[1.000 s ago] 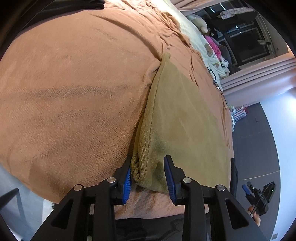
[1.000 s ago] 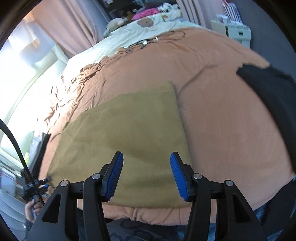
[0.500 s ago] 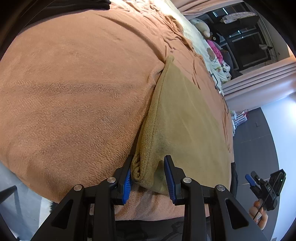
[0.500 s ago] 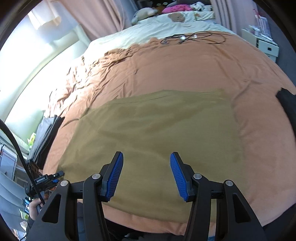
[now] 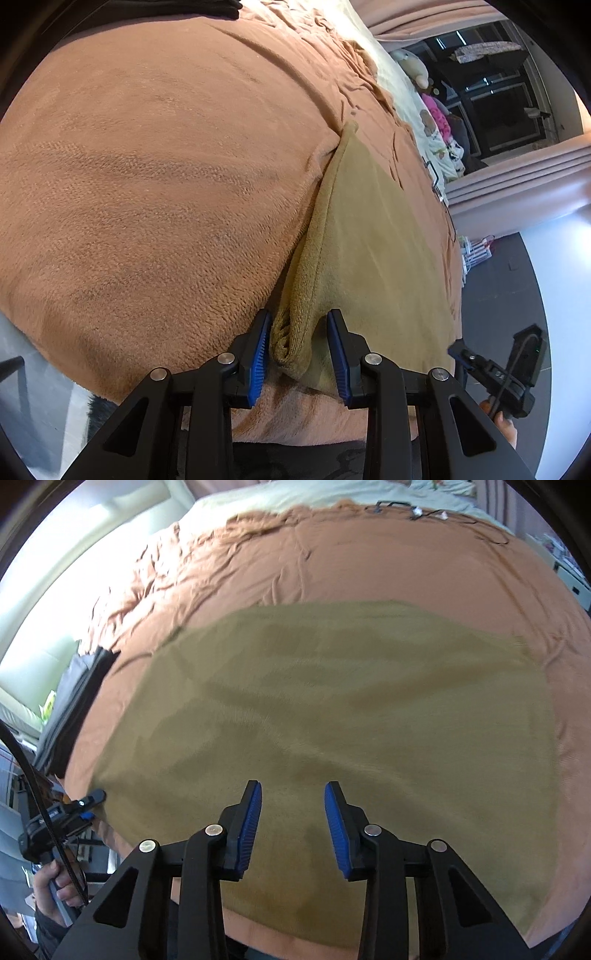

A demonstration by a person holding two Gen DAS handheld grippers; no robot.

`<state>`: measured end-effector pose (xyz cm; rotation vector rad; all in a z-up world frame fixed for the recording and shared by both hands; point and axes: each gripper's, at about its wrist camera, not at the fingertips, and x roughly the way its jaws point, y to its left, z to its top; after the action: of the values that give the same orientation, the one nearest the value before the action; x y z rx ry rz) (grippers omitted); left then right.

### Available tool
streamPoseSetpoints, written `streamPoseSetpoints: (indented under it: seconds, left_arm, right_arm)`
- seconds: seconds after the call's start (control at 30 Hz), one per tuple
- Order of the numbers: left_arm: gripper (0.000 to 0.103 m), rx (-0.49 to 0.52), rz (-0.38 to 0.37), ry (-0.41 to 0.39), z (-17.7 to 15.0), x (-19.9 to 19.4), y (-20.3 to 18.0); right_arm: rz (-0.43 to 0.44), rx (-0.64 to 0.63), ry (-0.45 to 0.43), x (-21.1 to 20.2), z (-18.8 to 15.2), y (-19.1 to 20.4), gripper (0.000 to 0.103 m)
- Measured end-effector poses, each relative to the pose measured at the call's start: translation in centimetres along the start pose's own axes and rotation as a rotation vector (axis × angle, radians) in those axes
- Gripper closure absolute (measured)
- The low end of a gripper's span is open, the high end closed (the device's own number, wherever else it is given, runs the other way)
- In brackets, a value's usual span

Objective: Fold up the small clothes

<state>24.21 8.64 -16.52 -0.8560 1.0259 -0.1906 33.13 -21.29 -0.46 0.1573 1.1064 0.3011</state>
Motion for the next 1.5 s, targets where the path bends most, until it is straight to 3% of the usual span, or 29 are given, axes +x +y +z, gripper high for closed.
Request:
streamPoseSetpoints:
  seconds: [0.23, 0.73, 1.5]
  left_arm:
    - [0.071, -0.018, 0.006, -0.006, 0.2, -0.1, -0.2]
    - [0.071, -0.084, 0.017, -0.010, 0.4, 0.0, -0.1]
    - [0.072, -0.133, 0.001, -0.012, 0.2, -0.1, 0.8]
  right_arm:
    - [-0.055, -0.021, 0.061, 4.6, 2.7, 0.0, 0.078]
    - [-0.150, -0.039, 0.028, 10.0, 10.2, 0.5, 0.082]
    - [-0.221, 0.004, 0.011, 14.4, 17.3, -1.5, 0.082]
